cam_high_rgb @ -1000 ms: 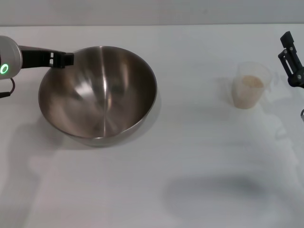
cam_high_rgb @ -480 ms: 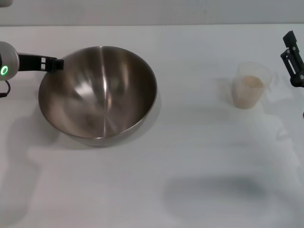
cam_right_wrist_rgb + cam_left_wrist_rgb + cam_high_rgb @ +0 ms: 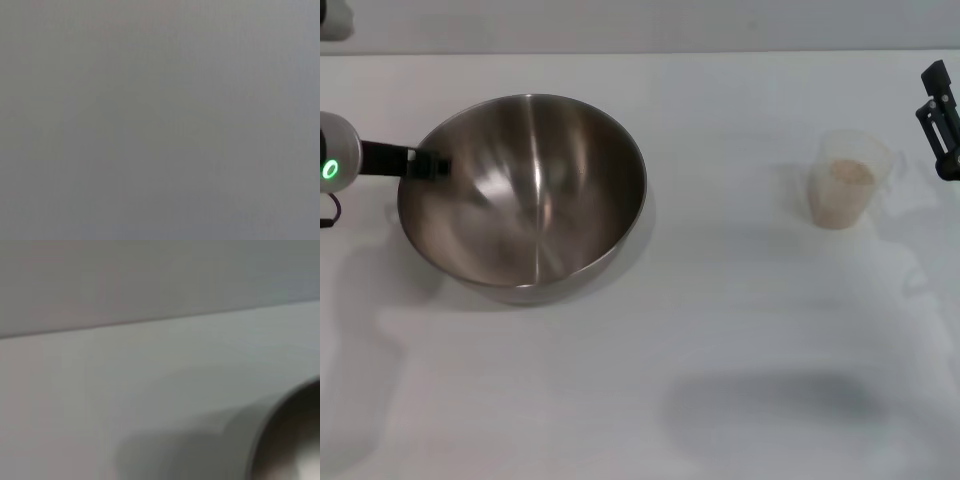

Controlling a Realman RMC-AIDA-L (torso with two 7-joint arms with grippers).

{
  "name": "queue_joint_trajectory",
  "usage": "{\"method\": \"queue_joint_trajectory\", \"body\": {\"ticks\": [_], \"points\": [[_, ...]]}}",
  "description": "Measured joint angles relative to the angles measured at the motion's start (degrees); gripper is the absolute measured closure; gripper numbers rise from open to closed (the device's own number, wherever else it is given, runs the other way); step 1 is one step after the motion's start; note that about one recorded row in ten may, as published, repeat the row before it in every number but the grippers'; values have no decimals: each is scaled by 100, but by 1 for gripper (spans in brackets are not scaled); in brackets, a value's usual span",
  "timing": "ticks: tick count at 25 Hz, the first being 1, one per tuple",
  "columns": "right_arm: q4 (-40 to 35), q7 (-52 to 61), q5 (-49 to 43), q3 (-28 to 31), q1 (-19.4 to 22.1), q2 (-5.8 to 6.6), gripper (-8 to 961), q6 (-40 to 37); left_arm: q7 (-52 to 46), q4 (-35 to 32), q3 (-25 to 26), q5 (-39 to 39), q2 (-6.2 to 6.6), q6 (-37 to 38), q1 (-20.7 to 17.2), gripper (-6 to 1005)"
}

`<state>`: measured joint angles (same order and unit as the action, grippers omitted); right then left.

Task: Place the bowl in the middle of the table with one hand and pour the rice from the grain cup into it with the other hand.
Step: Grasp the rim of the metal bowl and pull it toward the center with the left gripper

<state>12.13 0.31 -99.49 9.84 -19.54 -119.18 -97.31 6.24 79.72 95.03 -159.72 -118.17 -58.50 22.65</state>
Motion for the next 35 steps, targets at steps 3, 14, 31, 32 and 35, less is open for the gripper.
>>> {"method": "queue_joint_trajectory", "body": {"ticks": [3, 14, 31, 32, 35], "points": [[0, 3, 0, 0, -19, 0, 263, -6, 0, 12, 3, 24, -4, -198, 60, 472], [0, 1, 0, 0, -52, 0, 263, -12, 17, 88, 237, 190, -2, -316, 118, 674], [0, -28, 0, 53, -56, 0, 263, -72, 174, -25, 124, 227, -33, -343, 362, 937], [0, -29, 0, 53, -56, 0, 263, -72, 172, -26, 125, 228, -31, -343, 354, 937], [0, -29, 0, 53, -58, 0, 263, -72, 183, -28, 124, 228, -22, -356, 348, 939]]}}
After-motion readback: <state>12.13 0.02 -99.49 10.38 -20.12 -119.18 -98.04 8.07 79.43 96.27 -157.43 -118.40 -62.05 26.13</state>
